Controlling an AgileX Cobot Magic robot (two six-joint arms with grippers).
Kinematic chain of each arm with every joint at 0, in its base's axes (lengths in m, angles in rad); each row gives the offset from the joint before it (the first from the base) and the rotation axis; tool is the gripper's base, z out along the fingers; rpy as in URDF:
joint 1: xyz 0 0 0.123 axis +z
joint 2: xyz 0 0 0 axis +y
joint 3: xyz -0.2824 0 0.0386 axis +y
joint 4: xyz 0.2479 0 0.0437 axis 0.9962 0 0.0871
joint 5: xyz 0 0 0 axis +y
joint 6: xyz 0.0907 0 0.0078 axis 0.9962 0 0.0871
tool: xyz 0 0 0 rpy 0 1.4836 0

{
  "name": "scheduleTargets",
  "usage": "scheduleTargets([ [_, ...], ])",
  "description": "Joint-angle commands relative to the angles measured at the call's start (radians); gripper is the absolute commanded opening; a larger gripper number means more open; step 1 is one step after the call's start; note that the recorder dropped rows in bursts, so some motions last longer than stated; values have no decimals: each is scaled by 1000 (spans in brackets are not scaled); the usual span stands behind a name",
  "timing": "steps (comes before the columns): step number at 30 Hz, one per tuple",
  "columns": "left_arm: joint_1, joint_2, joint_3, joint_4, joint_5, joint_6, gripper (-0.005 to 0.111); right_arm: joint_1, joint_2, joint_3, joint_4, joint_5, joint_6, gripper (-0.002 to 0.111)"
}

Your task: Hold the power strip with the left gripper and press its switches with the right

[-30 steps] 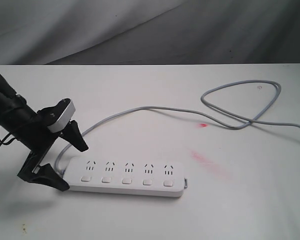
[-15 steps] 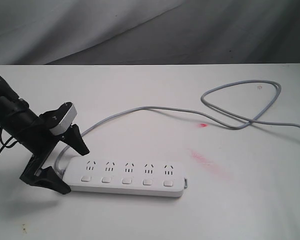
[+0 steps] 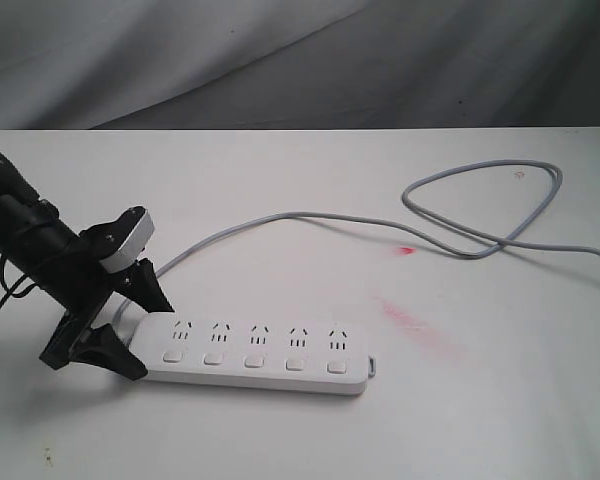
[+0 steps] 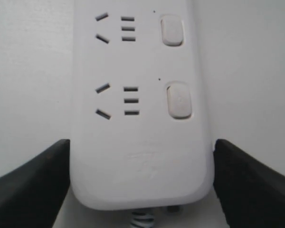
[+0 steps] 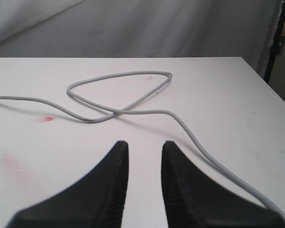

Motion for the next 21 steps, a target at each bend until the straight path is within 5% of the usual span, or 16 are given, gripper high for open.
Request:
scheduleTargets([
  [1,-6,-2,-1,-7,1,5,54,-1,-5,3,-8,-4,-11,23],
  [21,-6,-2,-1,-9,2,5,54,-1,-5,3,-52,-20,-29,23],
])
